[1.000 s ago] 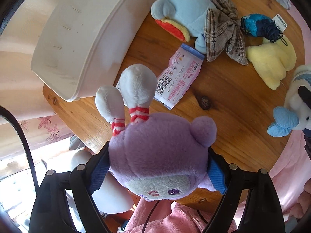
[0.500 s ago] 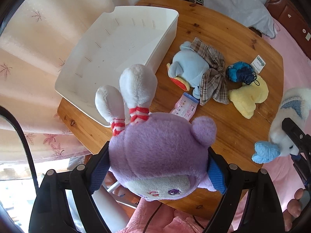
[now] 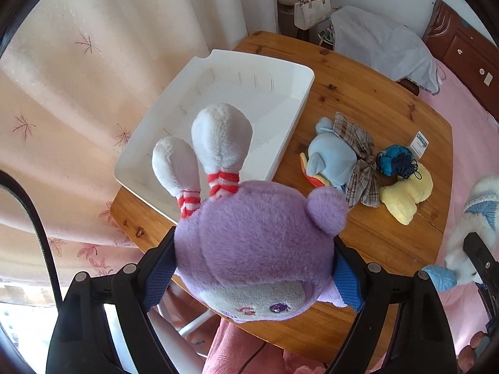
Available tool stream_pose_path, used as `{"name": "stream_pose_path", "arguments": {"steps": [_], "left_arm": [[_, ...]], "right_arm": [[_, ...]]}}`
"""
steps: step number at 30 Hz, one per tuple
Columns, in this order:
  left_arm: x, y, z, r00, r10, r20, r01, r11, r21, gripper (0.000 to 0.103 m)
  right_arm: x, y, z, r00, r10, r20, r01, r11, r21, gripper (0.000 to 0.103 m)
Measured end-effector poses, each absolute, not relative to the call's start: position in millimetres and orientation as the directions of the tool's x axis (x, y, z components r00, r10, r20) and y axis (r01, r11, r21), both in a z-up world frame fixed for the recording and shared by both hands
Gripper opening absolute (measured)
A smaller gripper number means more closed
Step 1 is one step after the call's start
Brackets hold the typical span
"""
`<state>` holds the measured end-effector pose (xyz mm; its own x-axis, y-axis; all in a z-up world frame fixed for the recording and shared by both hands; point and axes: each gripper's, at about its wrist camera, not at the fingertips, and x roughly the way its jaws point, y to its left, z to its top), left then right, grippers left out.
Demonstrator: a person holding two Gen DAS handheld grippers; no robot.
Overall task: Organize objects
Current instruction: 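Carry the purple doll into the white tray with left tool while right tool drops the bear there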
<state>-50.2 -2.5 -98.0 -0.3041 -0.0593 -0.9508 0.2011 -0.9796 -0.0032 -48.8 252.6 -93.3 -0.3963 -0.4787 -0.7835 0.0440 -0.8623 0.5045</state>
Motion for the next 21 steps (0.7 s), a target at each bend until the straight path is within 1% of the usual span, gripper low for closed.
{"name": "stream_pose_path", "arguments": {"steps": [4, 12, 21], "left_arm": [[-57.6, -21.6, -96.7, -0.320, 0.002, -0.947, 0.169, -0.984, -0.059, 0.089], [-73.2, -59.4, -86.6, -0.383, 0.059, -0.922, 0.075, -0.993, -0.094, 0.089], [-98.5, -110.8, -88.3, -0.436, 0.115, -0.893, 0.009, -0.991, -0.132, 0.089]], "right_arm": [[-41.7, 234.3, -89.1, -0.413, -0.461, -0.785, 0.031, -0.869, 0.494, 0.060], [-29.0, 179.0, -75.5, -0.459, -0.423, -0.782, 0.027, -0.886, 0.463, 0.060], [-21.7, 112.0, -69.9, -0.499, -0.429, -0.753, 0.058, -0.883, 0.466, 0.060]]}}
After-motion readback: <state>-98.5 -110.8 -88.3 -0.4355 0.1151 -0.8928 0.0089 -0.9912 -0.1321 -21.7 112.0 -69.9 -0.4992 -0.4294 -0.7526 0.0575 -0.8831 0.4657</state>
